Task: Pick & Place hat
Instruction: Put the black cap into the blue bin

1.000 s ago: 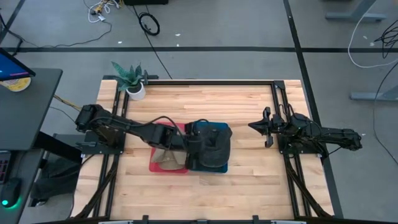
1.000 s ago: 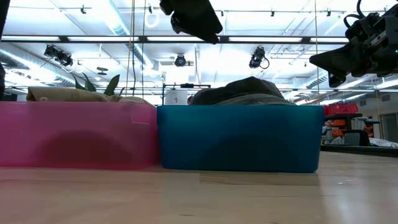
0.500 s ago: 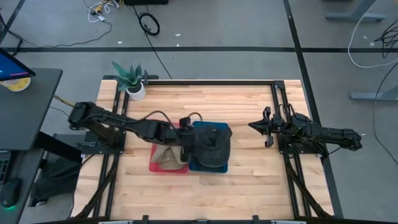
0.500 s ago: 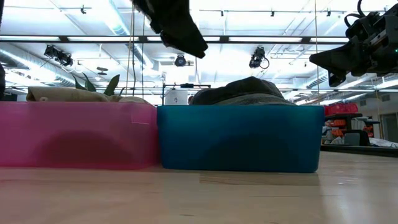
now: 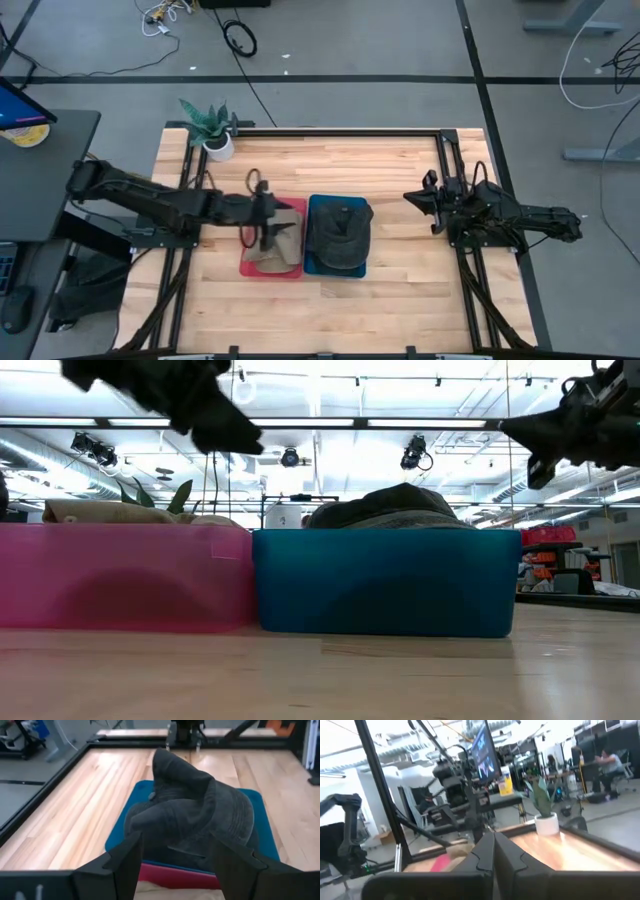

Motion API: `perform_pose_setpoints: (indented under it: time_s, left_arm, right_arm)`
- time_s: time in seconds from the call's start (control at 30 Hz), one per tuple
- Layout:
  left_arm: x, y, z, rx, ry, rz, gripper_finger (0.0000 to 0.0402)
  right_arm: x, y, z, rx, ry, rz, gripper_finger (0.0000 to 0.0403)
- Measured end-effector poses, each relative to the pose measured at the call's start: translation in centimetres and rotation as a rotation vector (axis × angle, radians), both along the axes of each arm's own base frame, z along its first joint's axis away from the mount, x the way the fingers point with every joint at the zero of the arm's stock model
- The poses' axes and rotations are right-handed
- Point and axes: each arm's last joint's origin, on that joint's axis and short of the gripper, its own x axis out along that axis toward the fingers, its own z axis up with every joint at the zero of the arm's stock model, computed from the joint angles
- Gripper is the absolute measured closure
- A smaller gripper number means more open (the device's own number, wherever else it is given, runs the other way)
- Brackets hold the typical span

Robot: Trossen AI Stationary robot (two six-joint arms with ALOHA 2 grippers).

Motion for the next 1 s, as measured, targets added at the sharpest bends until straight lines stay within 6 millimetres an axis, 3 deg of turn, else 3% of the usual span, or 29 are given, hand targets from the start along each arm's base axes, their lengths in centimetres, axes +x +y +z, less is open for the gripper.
perform_pose_setpoints:
  time_s: [0.27,0.5,0.8,1.0]
  left_arm:
    - [-3.9,0.7,-1.9,-0.019,-0.153,0.002,0.0177]
    - [-7.0,1.5,-4.4,-0.005,-0.193,0.090,0.0177]
    - [-9.8,1.9,-5.9,-0.028,-0.302,0.073,0.0177]
    - [-11.0,2.1,-6.2,-0.013,-0.368,0.055,0.0177]
  right_arm:
    - [-0.1,0.0,0.5,-0.163,-0.036,-0.037,0.0394]
    - [0.0,-0.2,0.7,-0.193,-0.057,-0.074,0.0394]
    - [0.6,-0.4,2.1,-0.239,-0.065,-0.095,0.0394]
    - [1.5,-0.8,4.1,-0.187,-0.017,-0.104,0.0394]
